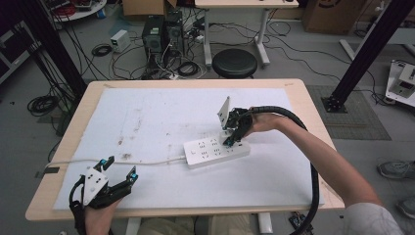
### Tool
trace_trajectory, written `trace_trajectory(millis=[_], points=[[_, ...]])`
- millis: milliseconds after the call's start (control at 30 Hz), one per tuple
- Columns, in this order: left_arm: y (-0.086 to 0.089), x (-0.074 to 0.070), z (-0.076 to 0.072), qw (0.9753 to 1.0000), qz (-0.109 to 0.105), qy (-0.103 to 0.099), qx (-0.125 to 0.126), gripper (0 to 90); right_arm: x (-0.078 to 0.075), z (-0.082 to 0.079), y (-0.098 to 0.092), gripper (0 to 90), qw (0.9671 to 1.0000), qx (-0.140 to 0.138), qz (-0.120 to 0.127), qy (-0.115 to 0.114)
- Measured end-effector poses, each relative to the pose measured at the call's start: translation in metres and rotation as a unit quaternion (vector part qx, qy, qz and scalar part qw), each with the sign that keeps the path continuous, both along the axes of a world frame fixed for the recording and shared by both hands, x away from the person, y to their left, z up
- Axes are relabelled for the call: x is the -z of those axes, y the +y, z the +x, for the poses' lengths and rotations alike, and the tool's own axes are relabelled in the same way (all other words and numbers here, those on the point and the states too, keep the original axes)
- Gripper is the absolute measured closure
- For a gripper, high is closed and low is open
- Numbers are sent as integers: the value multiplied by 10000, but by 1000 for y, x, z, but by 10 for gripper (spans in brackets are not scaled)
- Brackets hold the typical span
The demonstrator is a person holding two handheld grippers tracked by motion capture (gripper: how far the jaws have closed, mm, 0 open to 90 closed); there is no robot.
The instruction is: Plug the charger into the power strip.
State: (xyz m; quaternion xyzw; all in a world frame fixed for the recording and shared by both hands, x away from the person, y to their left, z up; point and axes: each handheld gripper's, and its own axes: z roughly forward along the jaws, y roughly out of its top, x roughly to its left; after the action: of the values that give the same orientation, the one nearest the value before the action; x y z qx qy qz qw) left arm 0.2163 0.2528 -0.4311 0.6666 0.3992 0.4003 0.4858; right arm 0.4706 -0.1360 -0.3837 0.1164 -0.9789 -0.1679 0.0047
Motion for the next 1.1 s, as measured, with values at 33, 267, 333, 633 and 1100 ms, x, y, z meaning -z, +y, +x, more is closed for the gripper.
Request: trace_trajectory(millis=[33,267,333,633,1100], points=[[0,0,0,10000,-8,10,0,236,0,0,0,633,10000,-7,6,4],[4,4,-1,10000,-42,46,-49,236,0,2,0,629,10000,-40,24,76],[5,4,-1,10000,-40,54,-50,236,0,2,0,628,10000,-49,22,77],[9,6,0,9999,-97,36,-78,236,-7,5,-3,329,9991,196,341,137],[14,8,12,9997,-215,54,-74,225,-5,-3,-31,221,9910,1017,867,68]])
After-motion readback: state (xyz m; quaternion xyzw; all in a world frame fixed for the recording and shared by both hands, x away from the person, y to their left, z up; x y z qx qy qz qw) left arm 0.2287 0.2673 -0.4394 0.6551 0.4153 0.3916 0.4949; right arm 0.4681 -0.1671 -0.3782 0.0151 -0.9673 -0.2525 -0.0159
